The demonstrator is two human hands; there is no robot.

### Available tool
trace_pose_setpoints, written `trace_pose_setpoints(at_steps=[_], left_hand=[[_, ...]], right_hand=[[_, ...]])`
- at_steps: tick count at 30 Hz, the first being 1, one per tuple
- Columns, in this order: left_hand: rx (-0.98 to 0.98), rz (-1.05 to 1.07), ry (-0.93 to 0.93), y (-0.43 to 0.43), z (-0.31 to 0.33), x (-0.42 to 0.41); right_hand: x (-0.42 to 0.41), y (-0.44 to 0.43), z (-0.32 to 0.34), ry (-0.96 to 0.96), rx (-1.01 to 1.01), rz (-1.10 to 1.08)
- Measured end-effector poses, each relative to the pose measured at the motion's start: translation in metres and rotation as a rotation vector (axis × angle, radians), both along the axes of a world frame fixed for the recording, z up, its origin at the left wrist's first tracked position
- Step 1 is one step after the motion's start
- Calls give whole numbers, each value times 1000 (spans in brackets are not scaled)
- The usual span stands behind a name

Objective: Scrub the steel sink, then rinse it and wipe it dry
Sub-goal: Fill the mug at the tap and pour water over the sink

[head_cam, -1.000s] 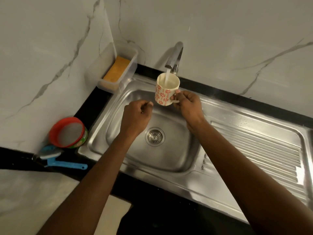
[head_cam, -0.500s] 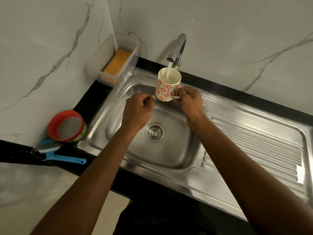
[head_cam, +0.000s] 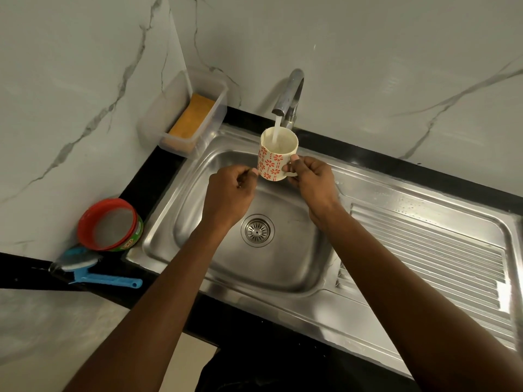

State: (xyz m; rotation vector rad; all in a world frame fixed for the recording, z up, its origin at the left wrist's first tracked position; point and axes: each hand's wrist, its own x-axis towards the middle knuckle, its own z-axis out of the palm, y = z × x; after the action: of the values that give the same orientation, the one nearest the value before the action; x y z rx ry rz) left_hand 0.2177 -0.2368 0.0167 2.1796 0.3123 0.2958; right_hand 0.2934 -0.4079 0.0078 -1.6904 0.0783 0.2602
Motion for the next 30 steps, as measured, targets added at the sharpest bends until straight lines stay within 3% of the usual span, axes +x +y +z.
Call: trace_pose_setpoints(at_steps=[16,20,24,30], left_hand=[[-8,34,57,-31,-15,6],[-9,16,105,-78,-27,7],[-44,-127,55,-146,-52,1],[82,-591,72,-270,-87,-4]], right_hand=[[-33,-56,5,-45,62,-21],[-66,-115,7,-42,-67,-42],[-107,-193,9,-5,-134,-105],[-168,-315,17,54,-343,-226]])
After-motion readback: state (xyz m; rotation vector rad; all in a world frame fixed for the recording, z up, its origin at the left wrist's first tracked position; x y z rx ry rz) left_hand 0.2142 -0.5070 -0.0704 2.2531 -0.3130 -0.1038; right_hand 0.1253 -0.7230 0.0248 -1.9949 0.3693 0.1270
